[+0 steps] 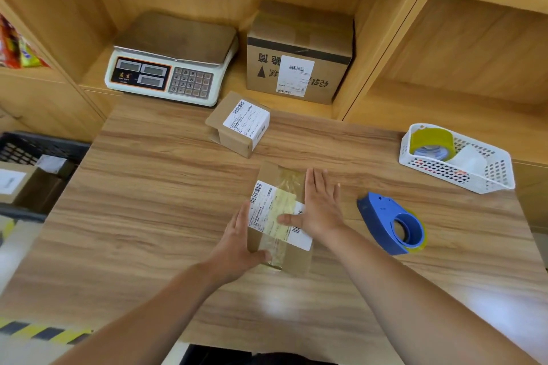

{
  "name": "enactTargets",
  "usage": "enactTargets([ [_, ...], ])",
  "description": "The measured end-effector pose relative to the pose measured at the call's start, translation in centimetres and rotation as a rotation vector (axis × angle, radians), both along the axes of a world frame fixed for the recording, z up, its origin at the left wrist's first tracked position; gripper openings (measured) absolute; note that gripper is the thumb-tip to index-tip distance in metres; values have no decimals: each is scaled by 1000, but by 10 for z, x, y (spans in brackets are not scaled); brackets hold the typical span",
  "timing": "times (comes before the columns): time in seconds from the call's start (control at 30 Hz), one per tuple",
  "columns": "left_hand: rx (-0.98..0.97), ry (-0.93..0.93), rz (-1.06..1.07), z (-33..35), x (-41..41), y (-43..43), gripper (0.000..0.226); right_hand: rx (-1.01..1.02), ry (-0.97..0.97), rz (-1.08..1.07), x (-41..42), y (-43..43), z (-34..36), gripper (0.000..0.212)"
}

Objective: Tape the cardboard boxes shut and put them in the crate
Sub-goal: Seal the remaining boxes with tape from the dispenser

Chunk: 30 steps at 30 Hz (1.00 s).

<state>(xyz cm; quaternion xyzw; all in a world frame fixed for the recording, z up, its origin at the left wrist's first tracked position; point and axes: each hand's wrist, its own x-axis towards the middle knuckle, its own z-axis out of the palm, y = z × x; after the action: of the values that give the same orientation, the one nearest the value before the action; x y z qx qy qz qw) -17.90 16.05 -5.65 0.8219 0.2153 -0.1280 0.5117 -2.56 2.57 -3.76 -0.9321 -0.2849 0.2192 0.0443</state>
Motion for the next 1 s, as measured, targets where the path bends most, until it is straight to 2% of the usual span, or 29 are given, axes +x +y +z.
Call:
enactTargets([
  [0.07,-11,1,8,0,1,0,115,-8,2,10,7,4,1,134],
  [0.33,-15,17,2,3,4,3,113,39,-11,-98,18,11,6,111],
  [0.5,141,0,-74,14,17,22,106,87,-38,-330,8,-1,8,100],
  [0.67,277,-28,142,20,22,30,89,167,-82,-615,-11,-22,-1,94],
  [0.83,432,-37,255,18,21,16,76,197,-111,-769,-29,-27,-3,87],
  [0.93,650,-193,182,15,16,1,59,148,-186,-740,-40,-20,-2,73],
  [1.0,723,-345,33,12,11,-15,47,222,-358,-558,-48,-16,-7,58],
])
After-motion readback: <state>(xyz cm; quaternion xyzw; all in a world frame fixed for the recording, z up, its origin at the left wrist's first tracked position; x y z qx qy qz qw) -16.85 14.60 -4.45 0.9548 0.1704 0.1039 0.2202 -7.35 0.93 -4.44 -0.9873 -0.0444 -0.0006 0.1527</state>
